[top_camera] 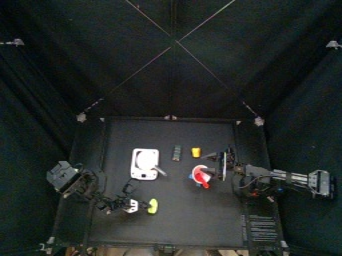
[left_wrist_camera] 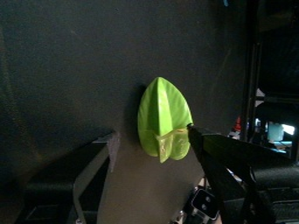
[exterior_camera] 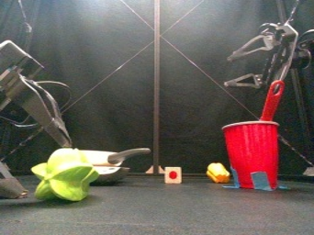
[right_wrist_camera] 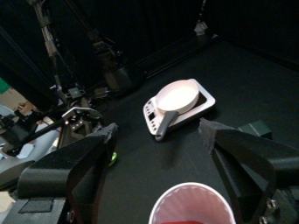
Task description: Grab pan
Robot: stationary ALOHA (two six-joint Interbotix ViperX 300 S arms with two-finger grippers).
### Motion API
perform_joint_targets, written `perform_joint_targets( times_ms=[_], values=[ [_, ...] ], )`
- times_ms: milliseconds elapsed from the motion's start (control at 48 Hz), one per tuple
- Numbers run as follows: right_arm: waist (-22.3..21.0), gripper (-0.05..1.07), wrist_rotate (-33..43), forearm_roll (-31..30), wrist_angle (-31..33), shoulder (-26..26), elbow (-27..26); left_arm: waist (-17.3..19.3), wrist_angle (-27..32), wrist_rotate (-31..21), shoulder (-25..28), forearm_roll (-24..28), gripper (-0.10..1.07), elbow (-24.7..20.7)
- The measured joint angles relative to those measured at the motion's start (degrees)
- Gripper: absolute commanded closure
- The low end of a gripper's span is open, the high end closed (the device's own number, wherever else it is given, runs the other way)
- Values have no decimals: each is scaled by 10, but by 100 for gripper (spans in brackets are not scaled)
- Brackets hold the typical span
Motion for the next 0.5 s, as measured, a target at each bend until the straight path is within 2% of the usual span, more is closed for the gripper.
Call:
perform_joint_targets(
  times_ms=[271, 500],
  values=[
    [-2, -1, 0, 1, 0, 0, 0, 0, -3, 10, -16, 11, 1, 23],
    [-3, -1, -3, 15, -4, 14, -24, 9, -12, 66, -76, 9, 1, 57]
  ],
)
